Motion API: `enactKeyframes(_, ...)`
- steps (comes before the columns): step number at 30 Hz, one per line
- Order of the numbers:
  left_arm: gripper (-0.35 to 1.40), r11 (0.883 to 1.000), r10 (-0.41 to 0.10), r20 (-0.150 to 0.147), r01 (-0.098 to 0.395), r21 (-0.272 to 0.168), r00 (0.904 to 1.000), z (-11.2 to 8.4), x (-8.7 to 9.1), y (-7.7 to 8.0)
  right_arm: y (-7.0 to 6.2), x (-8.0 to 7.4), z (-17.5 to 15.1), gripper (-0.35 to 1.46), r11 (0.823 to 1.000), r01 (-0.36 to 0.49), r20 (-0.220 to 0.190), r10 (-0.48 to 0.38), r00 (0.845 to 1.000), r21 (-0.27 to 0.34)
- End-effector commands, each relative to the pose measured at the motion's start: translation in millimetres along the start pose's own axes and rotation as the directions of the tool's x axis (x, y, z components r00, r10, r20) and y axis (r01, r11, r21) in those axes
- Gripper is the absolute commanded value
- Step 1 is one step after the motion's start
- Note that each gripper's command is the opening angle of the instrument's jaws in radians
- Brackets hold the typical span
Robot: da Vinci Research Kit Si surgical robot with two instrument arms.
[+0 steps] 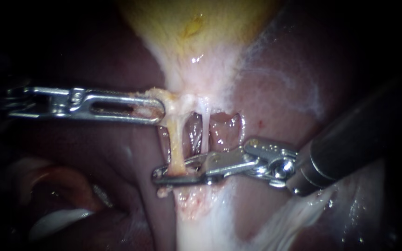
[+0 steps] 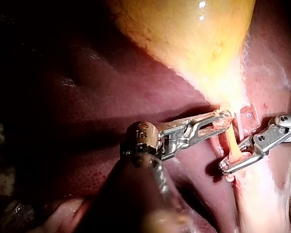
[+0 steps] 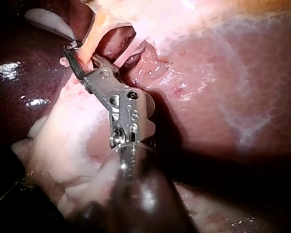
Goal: Clipping second clip left tube
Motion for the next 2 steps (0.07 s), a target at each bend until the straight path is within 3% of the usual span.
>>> enactKeyframes(1,-0.35,1.000,0.000,0.000,0.000,0.000,1.0000,0.0,0.0,0.0,0.0,0.0,0.0,-0.35,1.000,-0.001,0.000,0.001,1.000,0.000)
enactKeyframes(2,-0.35,1.000,0.000,0.000,0.000,0.000,1.0000,0.0,0.0,0.0,0.0,0.0,0.0,-0.35,1.000,-0.001,0.000,0.001,1.000,0.000)
